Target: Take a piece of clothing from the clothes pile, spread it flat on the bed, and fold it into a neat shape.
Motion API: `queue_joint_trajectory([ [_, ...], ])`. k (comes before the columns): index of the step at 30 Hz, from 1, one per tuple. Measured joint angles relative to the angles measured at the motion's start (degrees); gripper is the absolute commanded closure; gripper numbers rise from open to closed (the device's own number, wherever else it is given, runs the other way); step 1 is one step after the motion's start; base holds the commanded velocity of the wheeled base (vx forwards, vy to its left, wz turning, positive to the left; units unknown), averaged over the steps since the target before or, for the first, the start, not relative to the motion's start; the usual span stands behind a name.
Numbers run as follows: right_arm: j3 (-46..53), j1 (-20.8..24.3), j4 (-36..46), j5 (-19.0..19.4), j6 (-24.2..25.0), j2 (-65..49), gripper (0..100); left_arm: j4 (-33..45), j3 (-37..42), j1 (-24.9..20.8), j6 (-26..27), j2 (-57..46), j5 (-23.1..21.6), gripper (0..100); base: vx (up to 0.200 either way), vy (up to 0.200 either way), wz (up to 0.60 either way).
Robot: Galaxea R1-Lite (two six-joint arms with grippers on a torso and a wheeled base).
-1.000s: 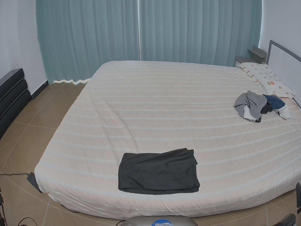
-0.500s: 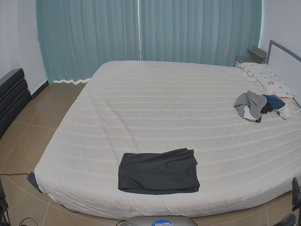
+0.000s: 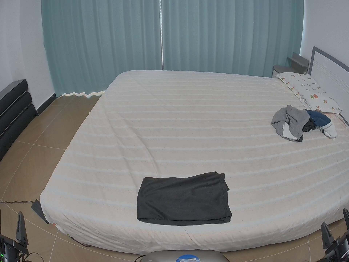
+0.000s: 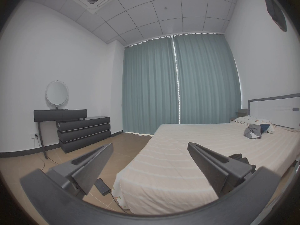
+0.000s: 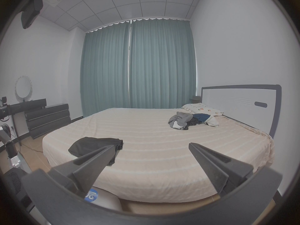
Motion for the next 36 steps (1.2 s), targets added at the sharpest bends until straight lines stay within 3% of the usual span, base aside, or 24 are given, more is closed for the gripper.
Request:
queue_joint_trajectory([
  [15,0.0,0.1,-0.9,1.1,0.1,0.0,0,5.6,0.1,0.0,-1.6,0.0,-16.5,0,0.000,0.000,0.00],
  [36,0.0,0.2,-0.9,1.3,0.3,0.1,0,5.7,0.0,0.0,-1.6,0.0,-16.6,0,0.000,0.000,0.00],
])
